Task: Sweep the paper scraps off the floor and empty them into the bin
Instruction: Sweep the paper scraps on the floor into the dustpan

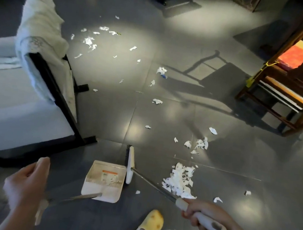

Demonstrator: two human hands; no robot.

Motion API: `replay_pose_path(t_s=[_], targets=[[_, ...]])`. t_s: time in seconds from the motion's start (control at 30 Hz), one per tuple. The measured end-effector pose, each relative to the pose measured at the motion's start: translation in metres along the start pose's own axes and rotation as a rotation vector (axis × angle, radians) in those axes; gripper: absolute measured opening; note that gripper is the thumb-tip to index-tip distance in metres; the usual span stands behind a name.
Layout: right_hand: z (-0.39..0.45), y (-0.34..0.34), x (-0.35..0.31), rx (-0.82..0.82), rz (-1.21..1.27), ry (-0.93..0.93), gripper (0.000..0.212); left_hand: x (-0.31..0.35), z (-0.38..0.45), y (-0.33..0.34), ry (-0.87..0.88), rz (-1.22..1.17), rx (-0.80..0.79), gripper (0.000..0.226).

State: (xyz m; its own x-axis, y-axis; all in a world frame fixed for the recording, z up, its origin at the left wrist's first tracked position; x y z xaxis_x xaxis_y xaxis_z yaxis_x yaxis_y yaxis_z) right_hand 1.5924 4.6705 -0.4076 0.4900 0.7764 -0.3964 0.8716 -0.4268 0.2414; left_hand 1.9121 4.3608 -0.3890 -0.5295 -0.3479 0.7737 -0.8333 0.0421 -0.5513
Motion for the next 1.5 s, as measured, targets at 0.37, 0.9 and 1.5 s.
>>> replay_pose_path(t_s=[0.37, 0.9, 1.5], targets=[[-0.019, 0.025, 0.039, 0.178, -0.392, 0.054, 0.046, -0.066, -0.104, -0.032, 0.092, 0.017, -0.173, 0.030], [-0.062, -0.068, 0.074, 0.087, -0.365, 0.216, 0.041, -0.036, -0.187, 0.020, 0.135, 0.073, -0.231, 0.032], [-0.143, -0.197, 0.103, 0.218, -0.094, 0.001, 0.048, -0.005, -0.270, 0.135, 0.151, 0.058, -0.344, 0.045]])
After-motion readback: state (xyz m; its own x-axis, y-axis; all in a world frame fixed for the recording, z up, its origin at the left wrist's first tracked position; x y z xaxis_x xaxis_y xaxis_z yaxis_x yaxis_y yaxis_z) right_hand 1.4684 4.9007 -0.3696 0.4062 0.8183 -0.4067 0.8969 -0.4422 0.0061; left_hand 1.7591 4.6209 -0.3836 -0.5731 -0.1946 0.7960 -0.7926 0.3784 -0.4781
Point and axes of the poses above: each hand's wrist, its own z-axis towards the middle knuckle, its own y-axis out of the palm, x = y × z, the point moved 3 cm from there along z, towards the middle knuckle, and after that the axes turned 9 degrees about -x, right-handed, at the moved point
